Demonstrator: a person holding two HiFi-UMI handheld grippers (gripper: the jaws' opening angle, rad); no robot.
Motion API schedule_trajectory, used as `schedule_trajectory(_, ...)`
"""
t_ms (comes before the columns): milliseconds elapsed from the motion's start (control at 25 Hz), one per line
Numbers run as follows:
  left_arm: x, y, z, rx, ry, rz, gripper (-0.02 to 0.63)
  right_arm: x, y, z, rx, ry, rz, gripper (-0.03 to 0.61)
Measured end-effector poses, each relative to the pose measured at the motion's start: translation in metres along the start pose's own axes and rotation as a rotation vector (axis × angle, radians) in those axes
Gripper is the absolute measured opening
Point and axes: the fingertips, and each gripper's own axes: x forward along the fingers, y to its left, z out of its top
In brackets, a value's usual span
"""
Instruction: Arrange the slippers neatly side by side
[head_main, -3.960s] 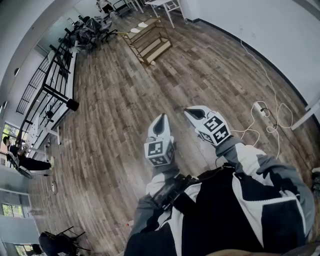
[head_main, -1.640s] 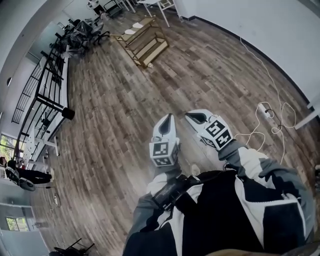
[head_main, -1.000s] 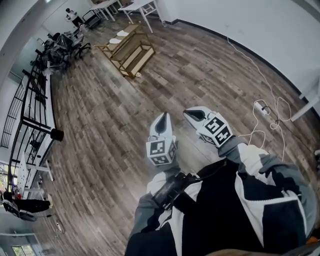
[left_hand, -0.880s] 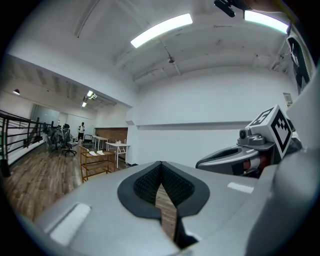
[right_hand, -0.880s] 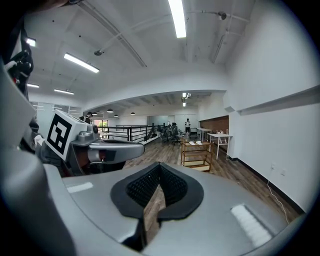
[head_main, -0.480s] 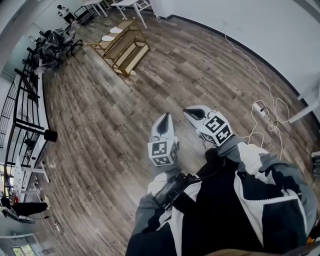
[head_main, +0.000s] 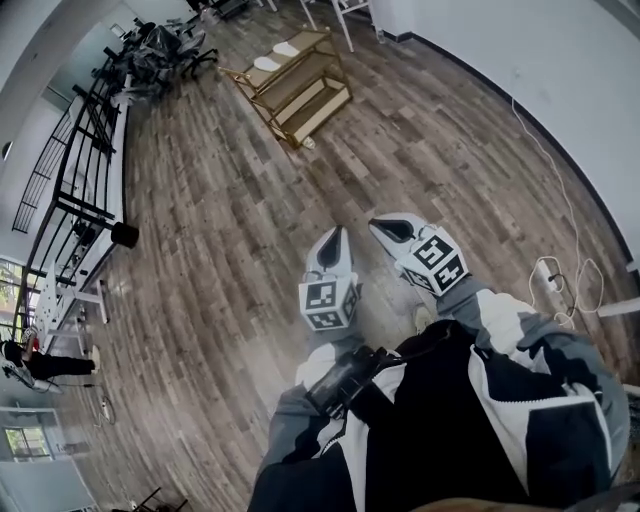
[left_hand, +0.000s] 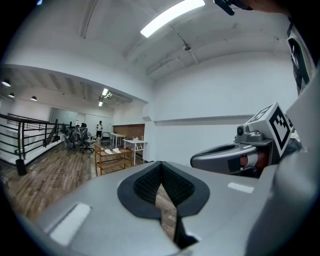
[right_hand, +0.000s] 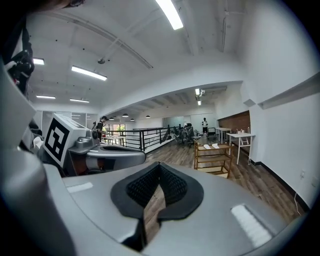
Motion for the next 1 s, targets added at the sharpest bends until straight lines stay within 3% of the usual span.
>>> schedule_trajectory(360, 0.097, 0.009, 0.018, 0.002, -0.018, 0.058, 0.005, 0.031, -0.093, 0.014, -0.026, -0.003, 0.063, 0.009)
schedule_trajectory(600, 0.132, 0.028, 0.016, -0.007, 0.001, 0.076, 0.005, 0.058, -0.121, 0.015, -0.013, 0.003, 0.090, 0.011)
schedule_trajectory(840, 0.173, 0.059, 0.013, -0.041, 0.006, 0.059, 0.005, 0.097, -0.151, 0.017, -0.017, 0.015, 0.083, 0.012)
schedule_trajectory(1000, 0.212, 0.092, 0.023, -0.019, -0.014, 0.028, 0.005, 0.135, -0.179, 0.027, -0.018, 0.014, 0.051, 0.012)
